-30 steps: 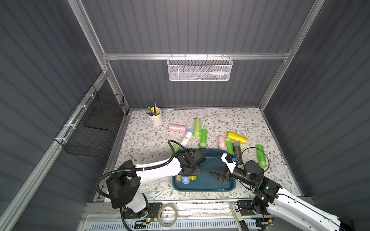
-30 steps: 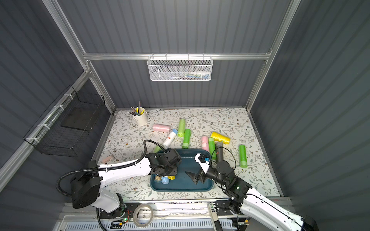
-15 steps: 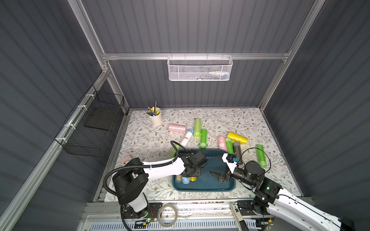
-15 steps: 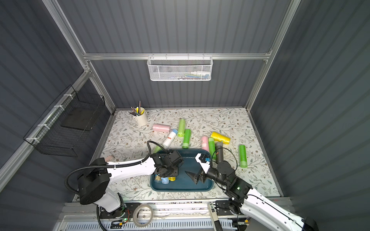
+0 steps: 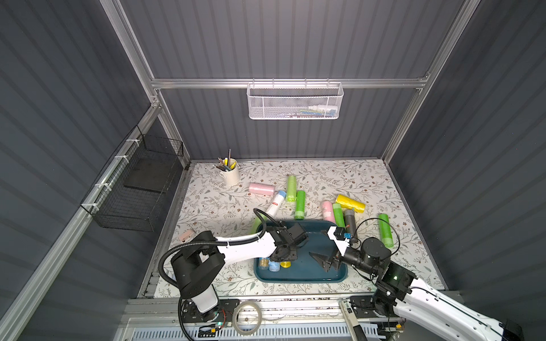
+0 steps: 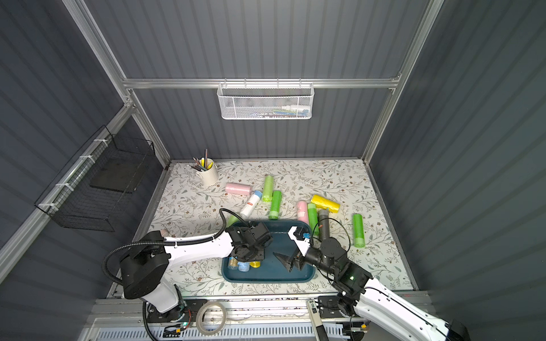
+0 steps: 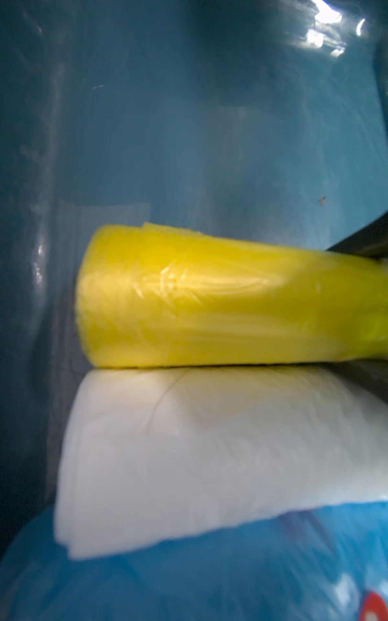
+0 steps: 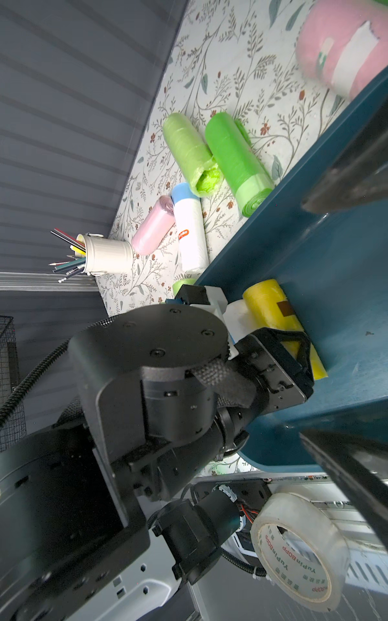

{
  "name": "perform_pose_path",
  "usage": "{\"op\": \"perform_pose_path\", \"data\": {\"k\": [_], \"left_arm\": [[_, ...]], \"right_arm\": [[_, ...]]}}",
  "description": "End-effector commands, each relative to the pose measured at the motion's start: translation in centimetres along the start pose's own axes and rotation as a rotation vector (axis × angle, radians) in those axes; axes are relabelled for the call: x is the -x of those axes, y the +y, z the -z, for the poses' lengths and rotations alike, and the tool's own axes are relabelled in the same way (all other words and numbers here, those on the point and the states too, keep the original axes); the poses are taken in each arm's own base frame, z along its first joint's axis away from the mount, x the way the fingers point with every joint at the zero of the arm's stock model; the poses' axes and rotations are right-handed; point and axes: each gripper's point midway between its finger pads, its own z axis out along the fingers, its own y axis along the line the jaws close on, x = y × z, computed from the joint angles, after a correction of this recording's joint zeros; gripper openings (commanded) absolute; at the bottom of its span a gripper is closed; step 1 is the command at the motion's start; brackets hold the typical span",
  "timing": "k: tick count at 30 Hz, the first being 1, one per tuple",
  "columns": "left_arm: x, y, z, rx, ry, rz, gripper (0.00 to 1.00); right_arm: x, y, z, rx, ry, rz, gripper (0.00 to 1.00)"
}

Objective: Put the roll of trash bags into the storage box
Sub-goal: Place the roll of trash bags in the storage box.

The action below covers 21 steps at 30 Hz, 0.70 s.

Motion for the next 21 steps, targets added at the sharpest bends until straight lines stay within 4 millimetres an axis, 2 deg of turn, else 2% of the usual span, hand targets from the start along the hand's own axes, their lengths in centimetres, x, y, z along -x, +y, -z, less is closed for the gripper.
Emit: {"op": "perform_pose_path", "data": {"k": [1, 21], "left_arm": [[0.22, -0.86, 0.34, -0.009, 0.003, 0.008, 0.36], [0.27, -0.46, 0.47, 0.009, -0.003, 0.008, 0.39]], "right_arm": [[0.27, 0.2, 0.16, 0.007, -0.009, -0.007, 0.99], [0.3, 0.25, 0.21, 0.01, -0.011, -0.006, 0.99]]}}
